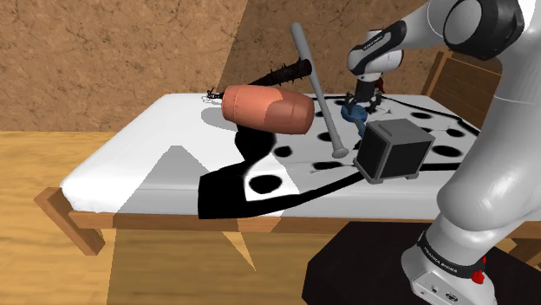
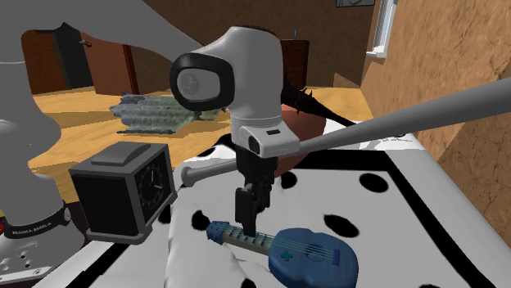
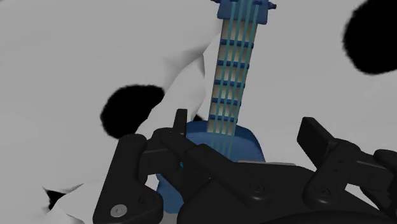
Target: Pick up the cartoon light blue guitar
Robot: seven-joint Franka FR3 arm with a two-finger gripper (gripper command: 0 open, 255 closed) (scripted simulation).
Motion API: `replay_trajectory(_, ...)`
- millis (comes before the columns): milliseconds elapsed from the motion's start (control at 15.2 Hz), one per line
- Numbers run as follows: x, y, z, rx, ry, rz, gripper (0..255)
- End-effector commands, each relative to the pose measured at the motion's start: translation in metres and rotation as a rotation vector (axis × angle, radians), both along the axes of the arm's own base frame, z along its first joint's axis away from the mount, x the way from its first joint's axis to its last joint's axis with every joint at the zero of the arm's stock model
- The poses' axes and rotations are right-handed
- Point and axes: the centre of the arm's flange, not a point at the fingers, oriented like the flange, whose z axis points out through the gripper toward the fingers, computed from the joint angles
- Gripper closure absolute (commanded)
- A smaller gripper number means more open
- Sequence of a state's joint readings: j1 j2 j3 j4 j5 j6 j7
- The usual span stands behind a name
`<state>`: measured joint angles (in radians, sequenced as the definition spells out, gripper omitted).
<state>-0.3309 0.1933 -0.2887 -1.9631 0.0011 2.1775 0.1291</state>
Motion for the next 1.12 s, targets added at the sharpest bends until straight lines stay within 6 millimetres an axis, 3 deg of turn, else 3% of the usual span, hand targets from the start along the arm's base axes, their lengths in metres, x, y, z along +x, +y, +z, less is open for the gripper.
replay_trajectory(0,0.001,-0.018,-0.008,-0.001,-0.013,-0.045,0)
replay_trajectory(594,0.001,-0.018,-0.048,-0.001,-0.013,-0.045,0)
replay_trajectory(660,0.0,-0.018,-0.048,-0.001,-0.013,-0.045,255)
replay_trajectory(1056,0.0,-0.019,-0.049,-0.001,-0.013,-0.045,255)
